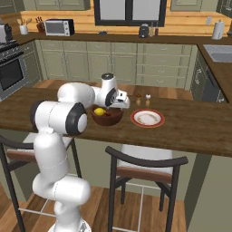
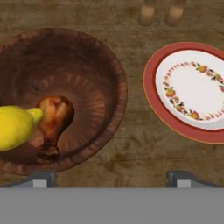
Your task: Pick the chicken drumstick and lemon from their plates and place them in the bowl. Then put the bowl in the fridge.
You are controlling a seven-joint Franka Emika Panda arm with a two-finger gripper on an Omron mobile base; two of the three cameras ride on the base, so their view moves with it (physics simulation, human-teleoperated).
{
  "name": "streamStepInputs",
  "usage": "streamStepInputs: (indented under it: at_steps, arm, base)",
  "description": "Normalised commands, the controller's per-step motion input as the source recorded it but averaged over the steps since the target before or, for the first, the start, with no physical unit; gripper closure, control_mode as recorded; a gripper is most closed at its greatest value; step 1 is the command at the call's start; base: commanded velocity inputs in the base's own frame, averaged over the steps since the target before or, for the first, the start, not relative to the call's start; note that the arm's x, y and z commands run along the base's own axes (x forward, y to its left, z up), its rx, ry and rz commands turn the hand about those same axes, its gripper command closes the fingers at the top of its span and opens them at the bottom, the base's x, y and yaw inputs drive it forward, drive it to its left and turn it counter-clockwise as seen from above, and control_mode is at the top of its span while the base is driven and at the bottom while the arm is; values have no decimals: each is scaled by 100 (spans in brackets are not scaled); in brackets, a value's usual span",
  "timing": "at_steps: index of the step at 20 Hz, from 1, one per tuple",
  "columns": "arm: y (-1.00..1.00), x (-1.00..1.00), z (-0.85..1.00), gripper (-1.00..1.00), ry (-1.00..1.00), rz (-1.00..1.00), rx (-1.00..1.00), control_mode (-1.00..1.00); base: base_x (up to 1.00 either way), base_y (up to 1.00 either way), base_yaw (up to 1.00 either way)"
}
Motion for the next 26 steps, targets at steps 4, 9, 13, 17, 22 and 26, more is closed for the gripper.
streamStepInputs:
  at_steps: [4,9,13,17,22,26]
  arm:
    - [-12,24,0,-100,0,-4,9,-100]
    - [-19,21,-23,-100,0,0,20,-100]
    - [0,15,-18,-100,0,-2,10,-100]
    - [0,5,-30,-100,5,-6,8,-100]
    - [1,23,-28,-100,5,-7,4,-100]
    - [3,28,-23,-100,4,-7,2,-100]
  base:
    - [0,0,0]
    - [0,0,0]
    - [0,0,0]
    - [0,0,0]
    - [0,0,0]
    - [0,0,0]
